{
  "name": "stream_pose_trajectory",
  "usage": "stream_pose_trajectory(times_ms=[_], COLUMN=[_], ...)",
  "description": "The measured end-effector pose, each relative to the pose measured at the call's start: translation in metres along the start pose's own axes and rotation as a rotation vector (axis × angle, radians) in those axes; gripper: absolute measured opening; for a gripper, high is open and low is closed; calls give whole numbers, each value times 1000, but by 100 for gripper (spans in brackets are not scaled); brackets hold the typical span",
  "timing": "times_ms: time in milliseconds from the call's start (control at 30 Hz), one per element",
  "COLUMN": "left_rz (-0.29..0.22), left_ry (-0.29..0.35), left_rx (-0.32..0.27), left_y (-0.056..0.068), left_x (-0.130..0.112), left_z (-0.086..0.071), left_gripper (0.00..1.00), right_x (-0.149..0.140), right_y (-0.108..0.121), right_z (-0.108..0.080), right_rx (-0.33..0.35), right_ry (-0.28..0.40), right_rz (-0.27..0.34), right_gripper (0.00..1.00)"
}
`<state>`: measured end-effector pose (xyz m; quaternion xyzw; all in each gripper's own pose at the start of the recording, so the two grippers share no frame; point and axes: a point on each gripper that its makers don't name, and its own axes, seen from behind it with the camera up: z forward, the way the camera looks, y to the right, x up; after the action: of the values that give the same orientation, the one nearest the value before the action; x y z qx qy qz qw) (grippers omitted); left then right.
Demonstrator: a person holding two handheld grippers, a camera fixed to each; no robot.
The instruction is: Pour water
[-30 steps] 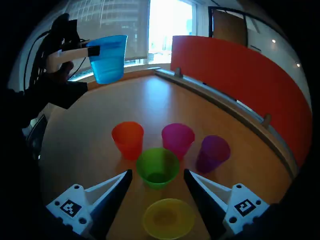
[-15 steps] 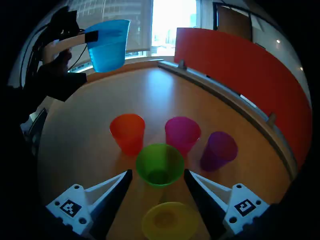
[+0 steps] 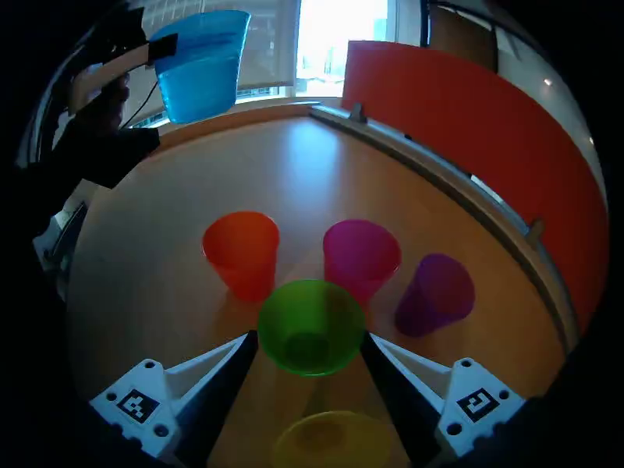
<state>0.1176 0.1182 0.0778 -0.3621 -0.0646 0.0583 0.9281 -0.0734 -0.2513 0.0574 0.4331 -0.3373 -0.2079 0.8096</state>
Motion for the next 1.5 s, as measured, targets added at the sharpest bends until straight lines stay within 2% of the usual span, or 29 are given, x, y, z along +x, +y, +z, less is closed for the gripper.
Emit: stream_pose_trajectory(times_ms=[400,500,800,1133,1500], left_rz=[1,0,-3,-10,-11], left_ry=[0,1,-1,-3,-13], left_rx=[1,2,3,5,8], left_y=[-1,-2,-2,-2,4], left_x=[-1,-1,-3,-4,-6], left_z=[-2,-3,-4,-5,-10], left_gripper=[86,86,86,86,86], right_x=[7,6,8,13,24], right_y=[2,3,1,-2,-11], right_z=[12,14,11,-9,-51], right_rx=[-25,-32,-39,-53,-85], right_ry=[-1,-3,15,75,169], right_rz=[-4,-7,7,26,40], right_gripper=[100,96,93,93,93])
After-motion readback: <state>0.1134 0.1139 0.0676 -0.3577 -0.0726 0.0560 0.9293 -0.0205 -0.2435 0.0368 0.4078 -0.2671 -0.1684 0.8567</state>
